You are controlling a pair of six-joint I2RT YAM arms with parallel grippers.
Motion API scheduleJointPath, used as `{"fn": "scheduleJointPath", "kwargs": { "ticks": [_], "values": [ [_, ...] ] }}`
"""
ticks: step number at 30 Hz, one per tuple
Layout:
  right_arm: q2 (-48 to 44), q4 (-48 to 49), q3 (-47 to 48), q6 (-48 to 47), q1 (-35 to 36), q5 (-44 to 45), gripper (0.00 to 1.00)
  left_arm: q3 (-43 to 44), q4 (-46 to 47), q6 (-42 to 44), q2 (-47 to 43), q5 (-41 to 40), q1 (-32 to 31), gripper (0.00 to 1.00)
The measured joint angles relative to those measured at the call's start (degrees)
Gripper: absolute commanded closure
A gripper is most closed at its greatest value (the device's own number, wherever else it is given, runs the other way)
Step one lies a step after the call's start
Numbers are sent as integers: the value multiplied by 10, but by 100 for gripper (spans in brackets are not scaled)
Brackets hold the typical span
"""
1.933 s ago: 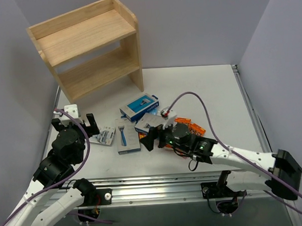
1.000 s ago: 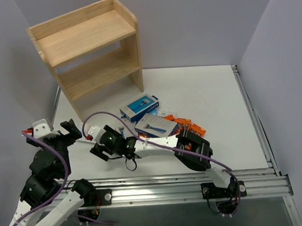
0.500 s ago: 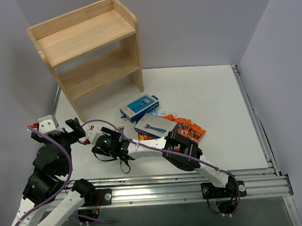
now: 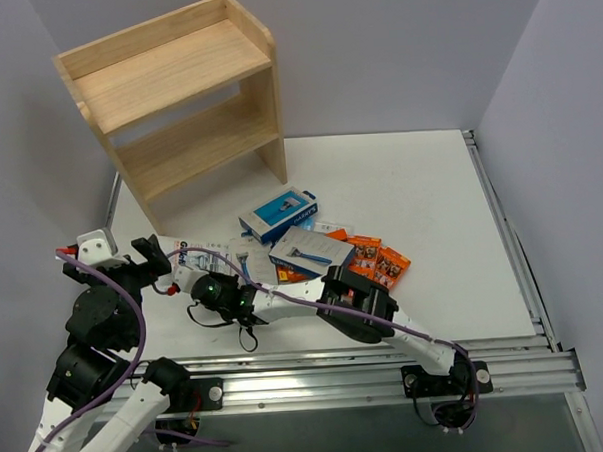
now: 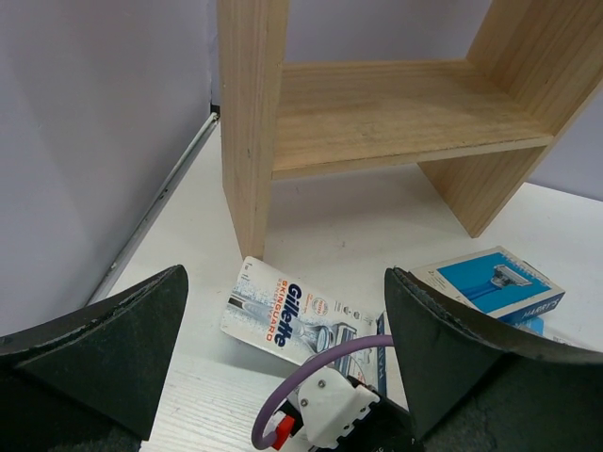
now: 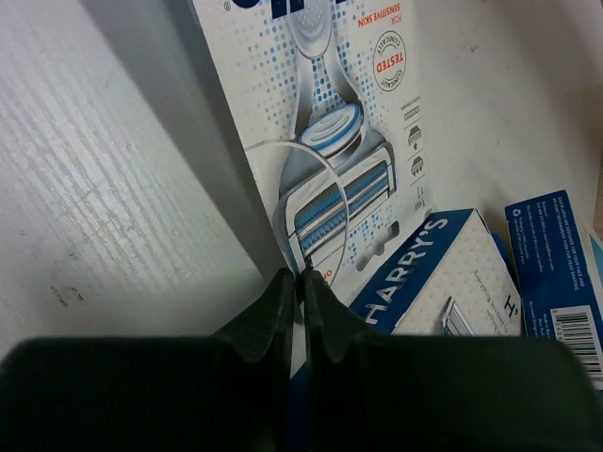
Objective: Place and organize the shaving razors onto the shelf
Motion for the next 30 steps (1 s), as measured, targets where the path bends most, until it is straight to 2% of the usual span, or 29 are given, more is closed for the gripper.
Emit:
{"fn": "scheduleJointPath", "kwargs": {
  "ticks": [11, 19, 26, 30],
  "values": [
    [-35, -15, -18, 28, -1, -38, 100, 0, 0, 0, -2, 0, 3, 4],
    [-158, -47, -64, 142, -38, -199, 100, -12, 12, 8, -39, 7, 3, 4],
    [-273, -10, -132, 258, -121, -354, 100, -29, 39, 16, -78, 22, 5, 5],
    [-306, 9, -170, 302, -143, -400, 100, -32, 43, 17, -78, 28, 5, 5]
  ]
}}
